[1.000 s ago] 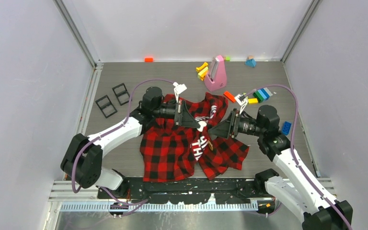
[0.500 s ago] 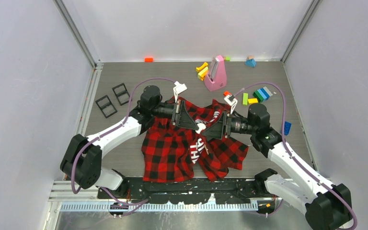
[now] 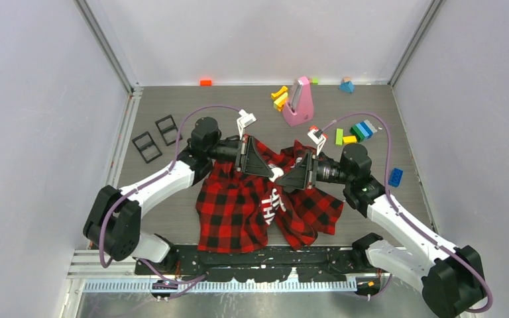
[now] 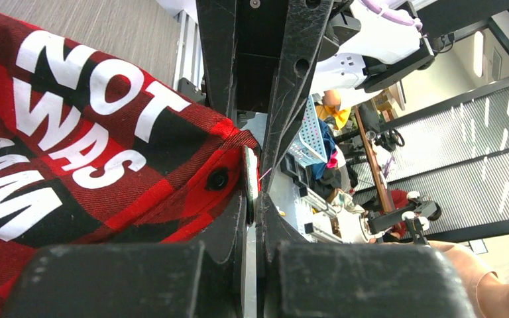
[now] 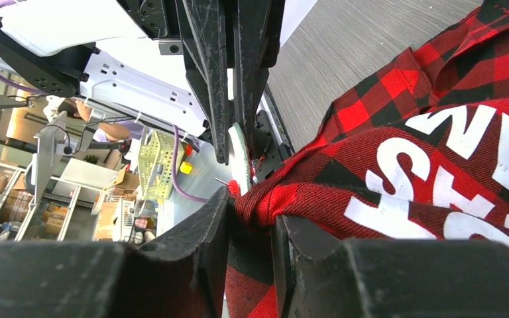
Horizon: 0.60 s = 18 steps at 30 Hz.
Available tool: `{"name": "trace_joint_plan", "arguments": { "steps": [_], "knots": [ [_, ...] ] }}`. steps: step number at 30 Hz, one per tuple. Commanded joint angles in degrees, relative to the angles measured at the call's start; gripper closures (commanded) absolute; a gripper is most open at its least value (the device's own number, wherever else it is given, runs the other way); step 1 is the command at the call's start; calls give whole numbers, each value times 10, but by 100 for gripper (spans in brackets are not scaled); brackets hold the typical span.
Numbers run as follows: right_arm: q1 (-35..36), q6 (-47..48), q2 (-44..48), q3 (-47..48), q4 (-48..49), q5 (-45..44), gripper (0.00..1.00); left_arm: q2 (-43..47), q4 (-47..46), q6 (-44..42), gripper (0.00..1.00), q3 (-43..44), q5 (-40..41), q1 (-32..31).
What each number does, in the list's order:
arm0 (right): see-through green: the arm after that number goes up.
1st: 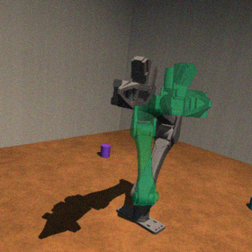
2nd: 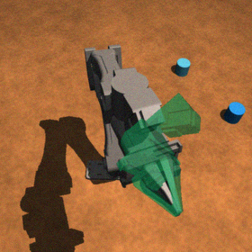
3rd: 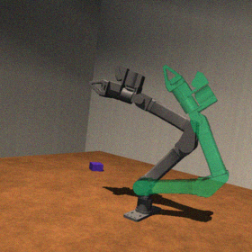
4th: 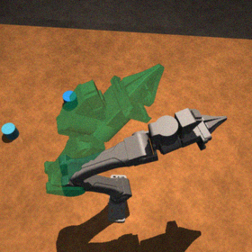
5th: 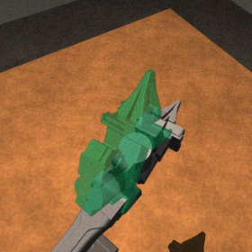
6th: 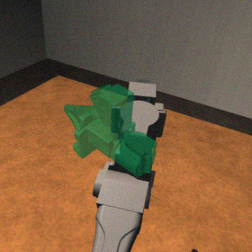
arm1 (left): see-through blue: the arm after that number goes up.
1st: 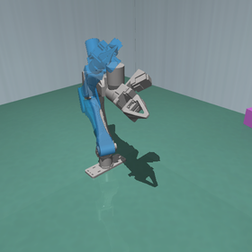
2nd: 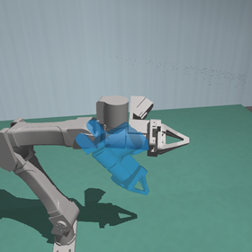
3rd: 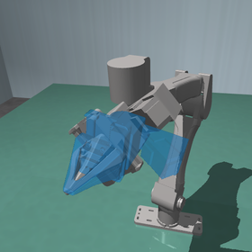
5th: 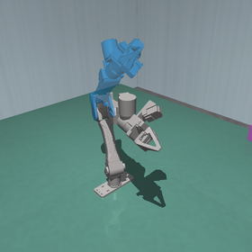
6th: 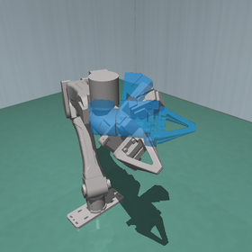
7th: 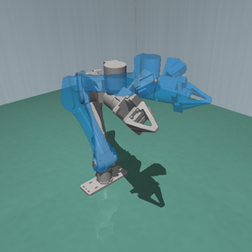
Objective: Pin the brooch onto the clothing
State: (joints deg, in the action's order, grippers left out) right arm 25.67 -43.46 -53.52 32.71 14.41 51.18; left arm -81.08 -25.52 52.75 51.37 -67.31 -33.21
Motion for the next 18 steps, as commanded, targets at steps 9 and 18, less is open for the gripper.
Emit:
{"name": "trace_joint_plan", "arguments": {
  "steps": [9,18],
  "knots": [
    [-1,-74,-53,-6,103,-39,77,30,-63,12,100,4,-85,-35],
    [-3,-92,-61,-3,69,-84,89,42,-61,1,100,-1,-86,-39]
  ]
}}
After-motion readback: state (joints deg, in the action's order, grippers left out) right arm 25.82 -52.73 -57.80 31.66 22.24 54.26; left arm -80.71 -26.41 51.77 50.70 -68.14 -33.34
